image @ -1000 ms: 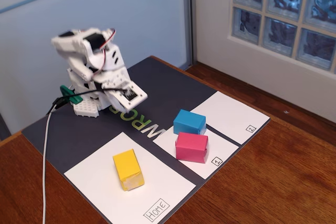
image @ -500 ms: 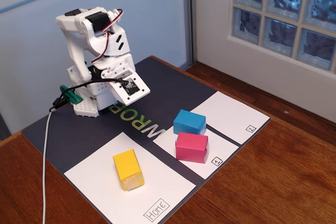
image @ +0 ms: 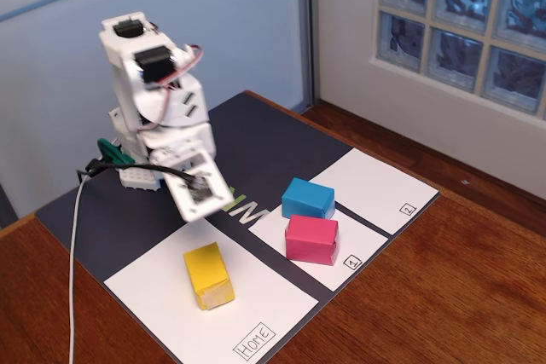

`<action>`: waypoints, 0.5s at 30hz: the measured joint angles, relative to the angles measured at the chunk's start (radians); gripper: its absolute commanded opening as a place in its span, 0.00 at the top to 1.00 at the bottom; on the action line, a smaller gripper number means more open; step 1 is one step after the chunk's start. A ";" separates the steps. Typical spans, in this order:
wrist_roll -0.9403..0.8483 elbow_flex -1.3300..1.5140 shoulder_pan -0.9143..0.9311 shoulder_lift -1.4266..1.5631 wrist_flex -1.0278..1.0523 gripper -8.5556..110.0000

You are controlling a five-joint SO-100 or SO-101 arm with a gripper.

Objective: Move box yellow to zone 2

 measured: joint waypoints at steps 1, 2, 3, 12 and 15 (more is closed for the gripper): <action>-0.009 -0.021 0.006 -0.026 -0.006 0.88; -0.014 -0.037 0.015 -0.048 -0.012 0.84; -0.015 -0.043 0.017 -0.054 -0.014 0.81; 0.020 -0.066 -0.014 -0.156 -0.086 0.51; 0.035 -0.064 -0.031 -0.186 -0.109 0.51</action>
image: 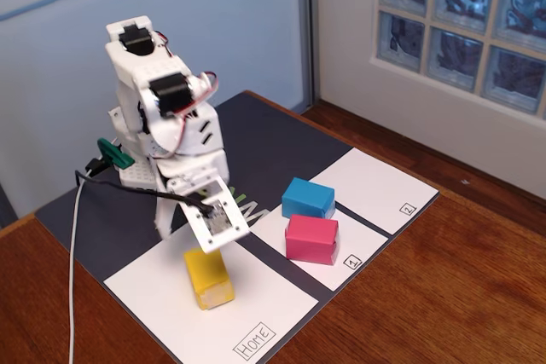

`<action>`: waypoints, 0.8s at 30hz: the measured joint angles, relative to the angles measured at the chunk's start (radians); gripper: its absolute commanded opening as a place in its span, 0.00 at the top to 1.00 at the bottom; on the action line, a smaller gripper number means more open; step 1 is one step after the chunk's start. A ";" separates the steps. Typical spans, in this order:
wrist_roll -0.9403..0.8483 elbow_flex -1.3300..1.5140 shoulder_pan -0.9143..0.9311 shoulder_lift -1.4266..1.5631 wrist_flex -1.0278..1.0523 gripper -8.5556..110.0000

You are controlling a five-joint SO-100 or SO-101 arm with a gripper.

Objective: Move box yellow to zone 2

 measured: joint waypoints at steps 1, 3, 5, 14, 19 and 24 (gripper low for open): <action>0.003 0.000 -0.003 -0.009 -0.009 0.52; 0.011 0.000 -0.012 -0.026 -0.031 0.52; 0.029 0.000 -0.021 -0.035 -0.063 0.52; 0.061 -0.002 -0.051 -0.118 -0.176 0.53; 0.041 0.066 -0.051 -0.124 -0.250 0.53; 0.031 0.124 -0.051 -0.124 -0.307 0.54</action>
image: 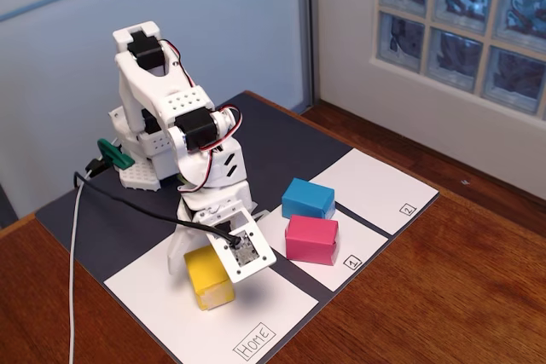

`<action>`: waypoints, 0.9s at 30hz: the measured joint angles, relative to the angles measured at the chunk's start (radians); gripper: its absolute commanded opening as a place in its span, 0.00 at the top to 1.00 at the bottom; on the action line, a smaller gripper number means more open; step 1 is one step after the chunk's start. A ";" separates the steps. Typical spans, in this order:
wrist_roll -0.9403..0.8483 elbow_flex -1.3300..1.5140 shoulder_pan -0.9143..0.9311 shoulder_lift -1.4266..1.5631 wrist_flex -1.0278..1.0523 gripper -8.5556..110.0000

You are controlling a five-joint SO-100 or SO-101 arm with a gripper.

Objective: Move box yellow to zone 2

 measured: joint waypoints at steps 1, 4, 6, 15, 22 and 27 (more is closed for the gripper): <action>-0.003 0.023 0.002 0.000 -0.014 0.55; -0.006 0.077 0.011 0.000 -0.054 0.56; -0.020 0.101 0.023 0.000 -0.077 0.57; -0.060 0.132 0.063 0.000 -0.115 0.65; -0.069 0.135 0.086 0.000 -0.115 0.84; -0.069 0.135 0.095 0.002 -0.098 0.93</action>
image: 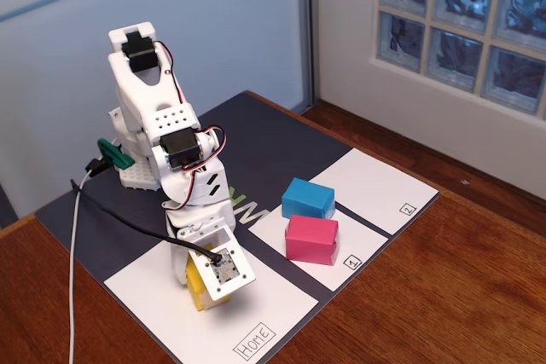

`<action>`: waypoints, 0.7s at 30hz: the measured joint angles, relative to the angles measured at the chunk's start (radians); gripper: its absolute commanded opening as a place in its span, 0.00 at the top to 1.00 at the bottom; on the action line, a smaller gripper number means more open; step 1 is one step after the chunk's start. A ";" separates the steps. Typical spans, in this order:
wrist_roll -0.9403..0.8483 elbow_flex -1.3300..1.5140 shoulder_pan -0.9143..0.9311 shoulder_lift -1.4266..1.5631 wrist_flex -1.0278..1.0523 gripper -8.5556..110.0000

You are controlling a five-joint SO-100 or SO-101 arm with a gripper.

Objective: Move box yellow to zone 2

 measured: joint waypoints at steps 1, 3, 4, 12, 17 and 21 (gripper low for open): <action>-0.003 0.000 0.000 0.000 0.006 0.93; -0.003 0.000 0.000 0.011 0.034 0.93; -0.003 0.000 0.000 0.020 0.046 0.93; -0.005 -0.078 -0.012 0.112 0.229 0.93; -0.011 -0.121 -0.058 0.183 0.331 0.93; -0.011 -0.158 -0.091 0.210 0.400 0.93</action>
